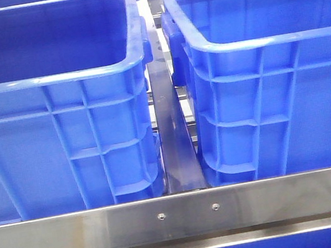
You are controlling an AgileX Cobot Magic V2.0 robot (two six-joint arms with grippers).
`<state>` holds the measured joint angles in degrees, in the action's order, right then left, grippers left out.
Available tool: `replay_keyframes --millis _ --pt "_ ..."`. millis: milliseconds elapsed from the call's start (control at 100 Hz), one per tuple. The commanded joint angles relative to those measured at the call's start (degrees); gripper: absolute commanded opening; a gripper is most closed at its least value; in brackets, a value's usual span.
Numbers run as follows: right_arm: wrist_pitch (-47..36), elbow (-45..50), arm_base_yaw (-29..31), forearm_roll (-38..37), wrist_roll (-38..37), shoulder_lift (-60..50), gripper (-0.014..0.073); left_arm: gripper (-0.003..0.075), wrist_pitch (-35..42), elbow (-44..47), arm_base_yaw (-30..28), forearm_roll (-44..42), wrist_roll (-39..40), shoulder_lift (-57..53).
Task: Pick red and yellow buttons and place in box
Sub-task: 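Lower the red button into the empty crate with the right gripper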
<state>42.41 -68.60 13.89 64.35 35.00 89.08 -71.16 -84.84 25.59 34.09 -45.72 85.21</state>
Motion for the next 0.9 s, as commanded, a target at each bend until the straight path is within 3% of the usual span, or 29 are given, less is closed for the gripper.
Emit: replay_keyframes --millis 0,250,670,790,890 --pt "-1.72 -5.11 0.4 2.98 1.66 1.96 0.0081 0.067 -1.41 -1.85 0.29 2.78 1.18 -2.42" --pt "-2.06 -15.47 -0.24 3.13 1.66 13.85 0.0081 0.067 -1.41 -1.85 0.29 2.78 1.18 -2.42" --pt "-4.92 -21.16 -4.26 5.36 1.66 23.35 0.0087 0.067 -1.29 -1.85 0.29 2.89 1.31 -2.42" --pt "-5.59 -21.15 -4.33 5.27 1.66 23.41 0.0192 0.067 -1.4 -1.85 0.29 2.89 1.56 -2.42" --pt "-5.94 -21.15 -4.33 5.23 1.66 23.41 0.0377 0.067 -1.4 -1.85 0.29 2.89 1.66 -2.42"
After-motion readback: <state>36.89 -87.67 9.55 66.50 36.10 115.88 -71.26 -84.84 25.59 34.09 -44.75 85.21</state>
